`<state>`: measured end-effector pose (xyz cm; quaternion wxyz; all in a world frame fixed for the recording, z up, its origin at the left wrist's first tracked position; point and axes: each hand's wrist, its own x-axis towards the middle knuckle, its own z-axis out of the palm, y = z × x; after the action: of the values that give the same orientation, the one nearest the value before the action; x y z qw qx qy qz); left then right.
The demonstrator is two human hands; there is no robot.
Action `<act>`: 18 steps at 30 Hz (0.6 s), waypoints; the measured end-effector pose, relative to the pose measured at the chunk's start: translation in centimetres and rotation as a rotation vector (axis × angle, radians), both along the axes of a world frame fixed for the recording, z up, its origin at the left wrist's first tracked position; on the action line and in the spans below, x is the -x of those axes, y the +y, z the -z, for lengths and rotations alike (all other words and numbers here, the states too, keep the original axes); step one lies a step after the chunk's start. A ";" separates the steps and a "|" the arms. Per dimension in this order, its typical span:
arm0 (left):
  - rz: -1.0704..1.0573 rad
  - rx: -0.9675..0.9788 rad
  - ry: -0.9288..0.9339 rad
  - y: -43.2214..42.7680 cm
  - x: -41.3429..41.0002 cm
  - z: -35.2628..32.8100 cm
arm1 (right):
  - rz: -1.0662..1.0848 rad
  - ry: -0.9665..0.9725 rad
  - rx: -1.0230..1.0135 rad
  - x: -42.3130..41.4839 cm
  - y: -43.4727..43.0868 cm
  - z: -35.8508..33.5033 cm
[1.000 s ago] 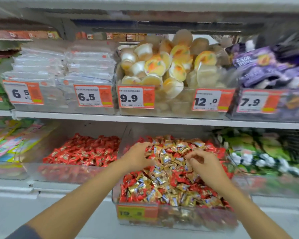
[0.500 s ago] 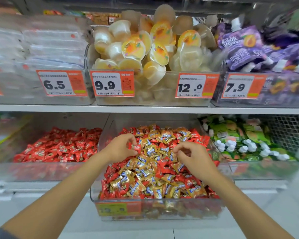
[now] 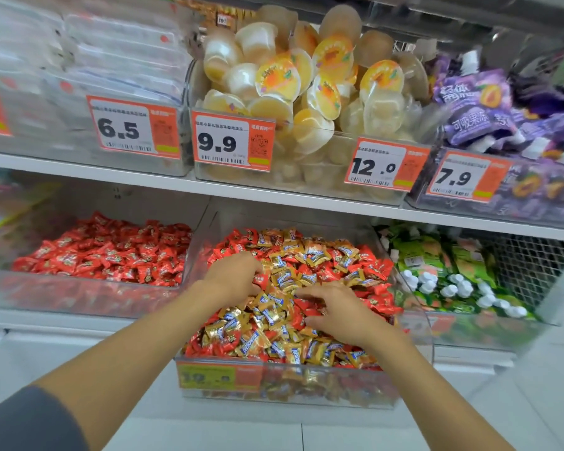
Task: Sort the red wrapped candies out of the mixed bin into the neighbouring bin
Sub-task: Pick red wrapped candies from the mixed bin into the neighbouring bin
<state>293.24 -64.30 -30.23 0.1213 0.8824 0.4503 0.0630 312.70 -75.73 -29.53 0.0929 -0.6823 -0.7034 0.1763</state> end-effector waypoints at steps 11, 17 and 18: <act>-0.009 0.409 -0.601 -0.7 2.0 -4.4 | 0.111 0.335 -0.217 -1.0 -0.3 -1.7; -0.122 0.660 -0.575 -1.7 1.6 -3.7 | -0.026 0.000 -0.087 0.9 0.5 0.3; -0.131 0.665 -0.556 -1.6 1.7 -3.6 | -0.036 -0.079 -0.046 0.8 0.7 0.5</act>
<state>291.54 -65.92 -26.58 0.5110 0.7146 0.4512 0.1572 311.85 -75.06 -30.02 0.0776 -0.6735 -0.7227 0.1345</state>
